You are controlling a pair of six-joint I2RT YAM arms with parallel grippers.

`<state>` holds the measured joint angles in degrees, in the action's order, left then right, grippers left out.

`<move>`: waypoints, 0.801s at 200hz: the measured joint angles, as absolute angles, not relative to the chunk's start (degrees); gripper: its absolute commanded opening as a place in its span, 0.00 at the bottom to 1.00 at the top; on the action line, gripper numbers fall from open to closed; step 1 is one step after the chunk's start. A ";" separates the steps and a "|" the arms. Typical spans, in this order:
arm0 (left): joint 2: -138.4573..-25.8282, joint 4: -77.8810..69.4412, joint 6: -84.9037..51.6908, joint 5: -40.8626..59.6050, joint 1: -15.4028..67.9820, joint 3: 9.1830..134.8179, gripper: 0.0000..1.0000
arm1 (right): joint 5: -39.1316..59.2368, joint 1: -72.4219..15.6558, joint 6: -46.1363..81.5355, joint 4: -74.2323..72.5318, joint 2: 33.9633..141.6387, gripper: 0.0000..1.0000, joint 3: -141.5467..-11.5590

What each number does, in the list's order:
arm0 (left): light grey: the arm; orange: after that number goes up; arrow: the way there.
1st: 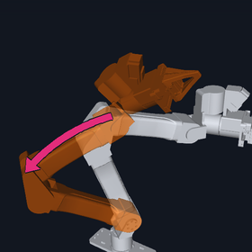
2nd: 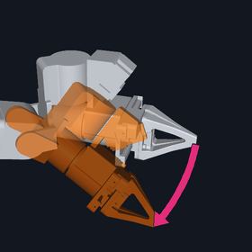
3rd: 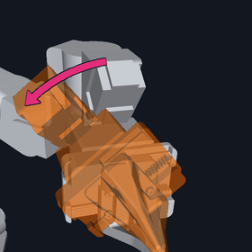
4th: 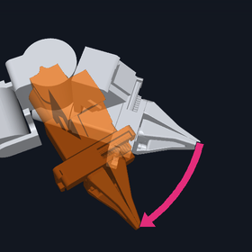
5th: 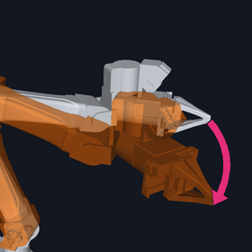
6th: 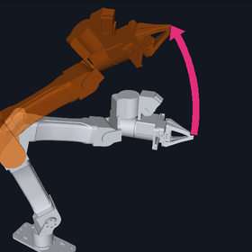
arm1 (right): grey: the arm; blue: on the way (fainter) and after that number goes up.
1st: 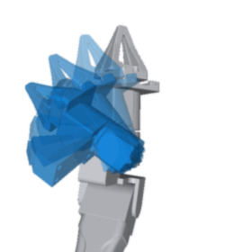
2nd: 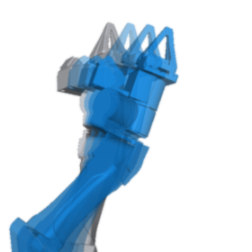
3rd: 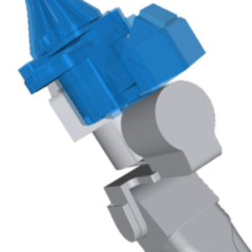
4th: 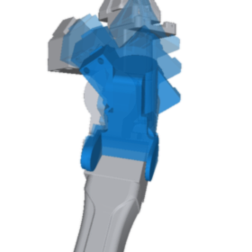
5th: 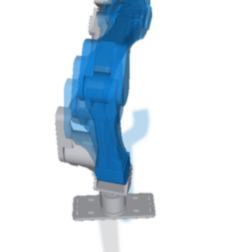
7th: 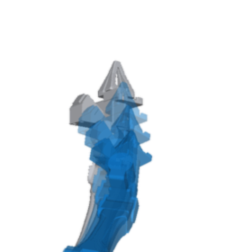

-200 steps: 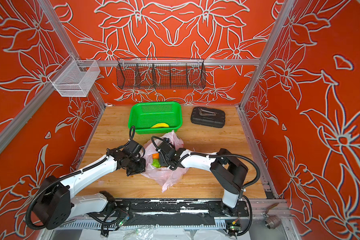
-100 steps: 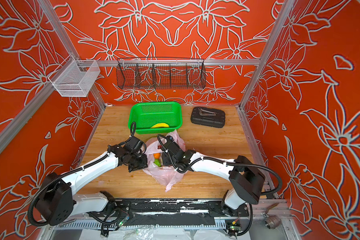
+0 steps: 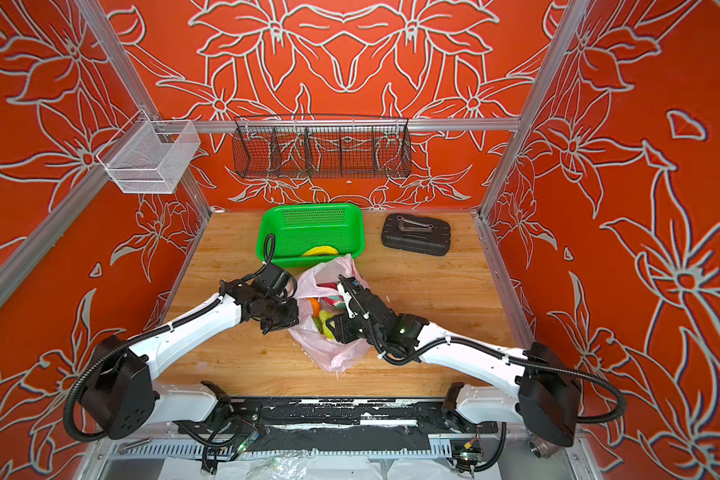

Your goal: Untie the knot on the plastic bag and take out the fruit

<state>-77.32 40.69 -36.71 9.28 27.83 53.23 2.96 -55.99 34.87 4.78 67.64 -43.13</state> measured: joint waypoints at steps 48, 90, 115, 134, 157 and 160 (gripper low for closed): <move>-77.78 41.08 -35.18 7.29 27.86 55.68 0.45 | 3.03 -55.22 34.85 3.40 57.93 0.42 -40.95; -76.40 40.80 -32.86 7.14 27.86 55.96 0.60 | 2.87 -51.16 34.92 2.26 53.10 0.41 -41.21; -71.77 40.51 -30.26 7.09 27.86 57.01 0.64 | 3.07 -47.48 35.18 0.40 53.82 0.41 -42.28; -66.98 38.74 -27.81 7.03 27.86 58.41 0.67 | 3.81 -44.51 35.75 -1.06 55.92 0.41 -44.36; -60.86 35.18 -24.97 6.92 27.86 58.72 0.70 | 4.80 -41.34 37.87 -3.95 58.67 0.41 -46.92; -60.10 34.63 -24.64 6.94 27.86 58.72 0.71 | 4.95 -40.95 38.11 -4.38 58.98 0.41 -47.20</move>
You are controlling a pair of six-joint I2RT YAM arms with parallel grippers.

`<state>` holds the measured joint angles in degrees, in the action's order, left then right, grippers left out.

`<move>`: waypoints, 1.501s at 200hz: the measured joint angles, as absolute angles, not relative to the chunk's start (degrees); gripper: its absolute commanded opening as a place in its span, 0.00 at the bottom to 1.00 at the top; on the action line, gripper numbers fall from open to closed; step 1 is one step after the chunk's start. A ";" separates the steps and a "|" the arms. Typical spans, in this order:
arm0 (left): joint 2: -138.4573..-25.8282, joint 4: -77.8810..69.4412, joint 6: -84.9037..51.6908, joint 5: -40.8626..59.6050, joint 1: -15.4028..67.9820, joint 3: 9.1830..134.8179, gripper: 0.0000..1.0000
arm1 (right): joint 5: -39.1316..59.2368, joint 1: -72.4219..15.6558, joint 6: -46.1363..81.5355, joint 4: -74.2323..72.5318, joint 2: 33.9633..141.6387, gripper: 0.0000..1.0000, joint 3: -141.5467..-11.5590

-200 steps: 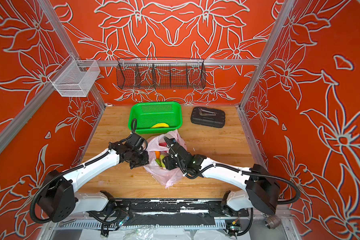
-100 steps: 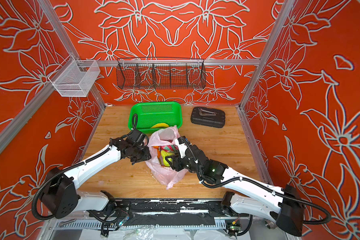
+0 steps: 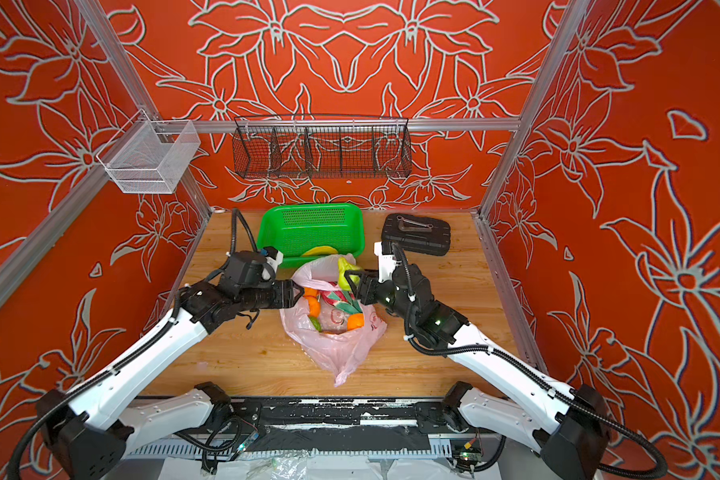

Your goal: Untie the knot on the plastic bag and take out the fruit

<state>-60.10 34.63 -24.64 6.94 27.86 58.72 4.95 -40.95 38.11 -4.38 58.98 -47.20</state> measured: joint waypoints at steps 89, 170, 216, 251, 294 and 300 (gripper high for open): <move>-53.10 6.00 2.59 17.43 28.53 53.01 0.93 | 15.18 -28.34 53.78 -16.14 65.52 0.41 -49.84; -70.43 -8.34 23.33 18.17 35.40 59.59 0.92 | 20.99 -26.92 64.82 -21.69 66.24 0.42 -49.84; -76.84 -12.86 26.28 15.46 36.32 63.13 0.75 | 21.87 -26.92 66.24 -22.50 66.04 0.42 -49.74; -79.33 -12.95 27.16 15.31 37.43 64.66 0.51 | 21.58 -26.70 66.50 -23.51 64.95 0.42 -48.71; -81.08 -11.81 28.45 14.74 37.95 66.70 0.37 | 20.01 -25.67 66.54 -24.51 64.79 0.42 -48.34; -81.19 -11.57 28.53 14.57 38.00 66.87 0.37 | 19.86 -25.65 66.54 -24.69 64.79 0.42 -48.25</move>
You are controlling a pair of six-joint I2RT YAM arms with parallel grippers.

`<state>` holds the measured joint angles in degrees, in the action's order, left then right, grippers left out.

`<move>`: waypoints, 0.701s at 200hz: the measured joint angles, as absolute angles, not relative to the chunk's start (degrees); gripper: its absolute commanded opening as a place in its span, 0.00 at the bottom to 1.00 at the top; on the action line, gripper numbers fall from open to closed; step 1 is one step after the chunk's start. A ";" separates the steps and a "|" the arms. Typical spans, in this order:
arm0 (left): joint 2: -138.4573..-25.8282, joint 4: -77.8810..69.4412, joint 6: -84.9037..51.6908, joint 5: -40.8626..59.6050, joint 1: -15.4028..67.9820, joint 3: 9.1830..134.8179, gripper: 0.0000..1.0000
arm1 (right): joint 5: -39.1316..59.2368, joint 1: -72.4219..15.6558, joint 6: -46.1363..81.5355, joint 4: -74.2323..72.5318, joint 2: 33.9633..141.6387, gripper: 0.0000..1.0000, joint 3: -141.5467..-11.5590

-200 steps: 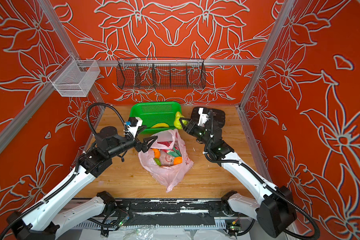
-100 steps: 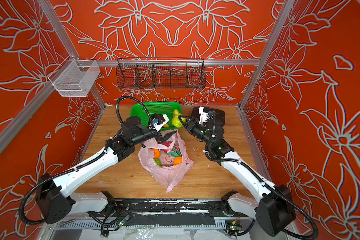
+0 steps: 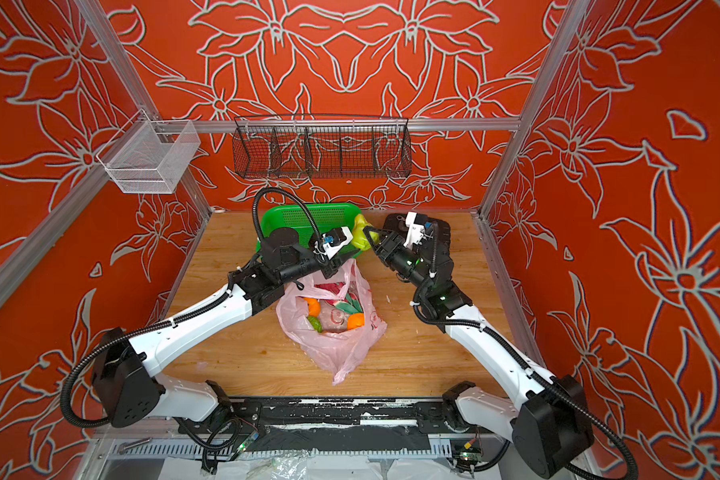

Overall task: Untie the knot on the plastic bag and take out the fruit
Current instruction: 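Grasp the pear with the left gripper from the right gripper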

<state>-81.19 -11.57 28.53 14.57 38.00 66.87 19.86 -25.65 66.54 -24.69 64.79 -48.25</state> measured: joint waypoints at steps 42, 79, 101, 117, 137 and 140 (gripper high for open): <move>-82.15 -9.04 23.99 11.86 38.70 69.54 0.98 | 19.51 -26.04 65.78 -24.03 64.45 0.41 -47.29; -82.28 -0.14 3.88 9.69 38.70 76.62 0.97 | 21.23 -24.29 60.38 -22.87 64.38 0.39 -47.75; -81.67 4.03 -11.35 9.54 38.15 78.48 0.98 | 23.03 -23.42 57.47 -24.47 64.42 0.39 -47.72; -81.25 6.00 -22.98 11.84 36.56 78.63 0.98 | 24.53 -23.42 55.90 -27.73 64.49 0.38 -47.35; -81.23 4.93 -37.04 18.28 32.99 77.34 0.98 | 26.68 -23.42 55.29 -32.64 64.95 0.37 -46.30; -81.23 4.29 -39.03 19.44 32.38 76.90 0.98 | 27.14 -23.42 55.37 -33.36 65.17 0.37 -46.15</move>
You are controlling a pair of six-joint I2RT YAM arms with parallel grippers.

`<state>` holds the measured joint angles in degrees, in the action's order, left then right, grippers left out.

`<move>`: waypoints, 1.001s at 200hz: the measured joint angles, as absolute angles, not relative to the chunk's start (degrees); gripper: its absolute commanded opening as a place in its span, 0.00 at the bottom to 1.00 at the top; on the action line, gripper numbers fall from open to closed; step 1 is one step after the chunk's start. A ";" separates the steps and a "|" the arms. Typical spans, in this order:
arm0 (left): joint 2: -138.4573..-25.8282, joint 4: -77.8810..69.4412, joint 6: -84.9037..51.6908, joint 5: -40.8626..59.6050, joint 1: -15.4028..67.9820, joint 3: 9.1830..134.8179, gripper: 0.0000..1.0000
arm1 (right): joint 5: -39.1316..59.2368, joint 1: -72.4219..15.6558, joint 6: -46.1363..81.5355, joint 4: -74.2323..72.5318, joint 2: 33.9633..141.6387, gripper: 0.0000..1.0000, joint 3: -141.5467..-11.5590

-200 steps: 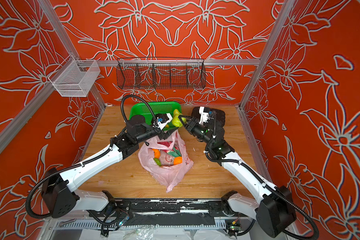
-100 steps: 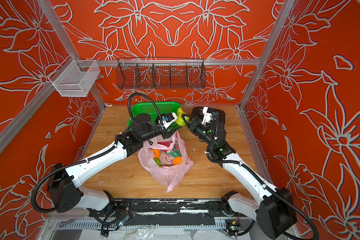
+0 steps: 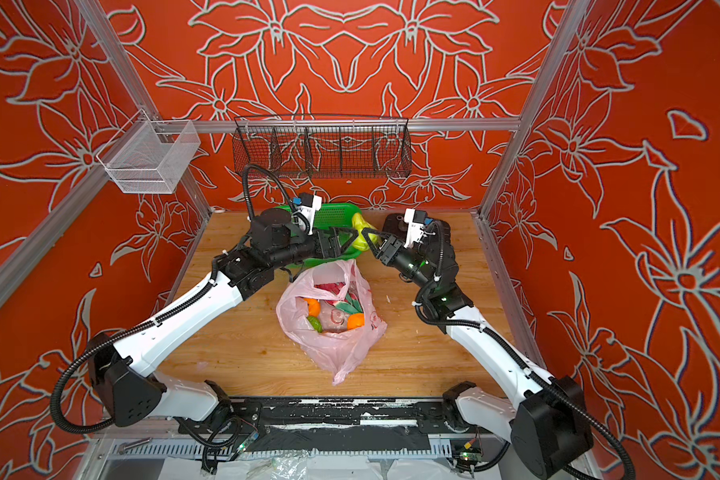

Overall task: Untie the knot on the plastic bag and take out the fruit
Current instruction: 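Grasp the pear with the left gripper from the right gripper, then carry the pear to the green basket with the left gripper while the right withdraws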

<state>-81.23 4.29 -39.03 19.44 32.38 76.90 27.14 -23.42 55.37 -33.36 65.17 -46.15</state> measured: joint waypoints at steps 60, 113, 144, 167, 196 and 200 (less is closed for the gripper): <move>-83.09 -5.58 -61.25 32.10 30.79 74.08 0.97 | 32.12 -23.35 56.12 -42.65 68.23 0.36 -44.93; -85.38 -6.79 -69.08 33.61 30.79 76.18 0.74 | 35.22 -23.35 55.44 -44.42 68.51 0.36 -44.84; -86.26 -6.74 -69.54 34.20 30.74 76.88 0.50 | 35.79 -23.31 55.29 -44.21 69.21 0.40 -44.80; -86.94 -6.76 -69.54 34.63 30.63 77.25 0.35 | 35.73 -23.09 55.33 -43.92 69.49 0.51 -44.77; -87.18 -6.33 -69.32 34.61 30.59 77.60 0.26 | 35.42 -22.98 55.09 -44.01 69.49 0.67 -44.62; -87.18 -6.11 -69.14 34.57 30.59 77.69 0.25 | 35.44 -22.98 55.22 -44.01 69.49 0.70 -44.58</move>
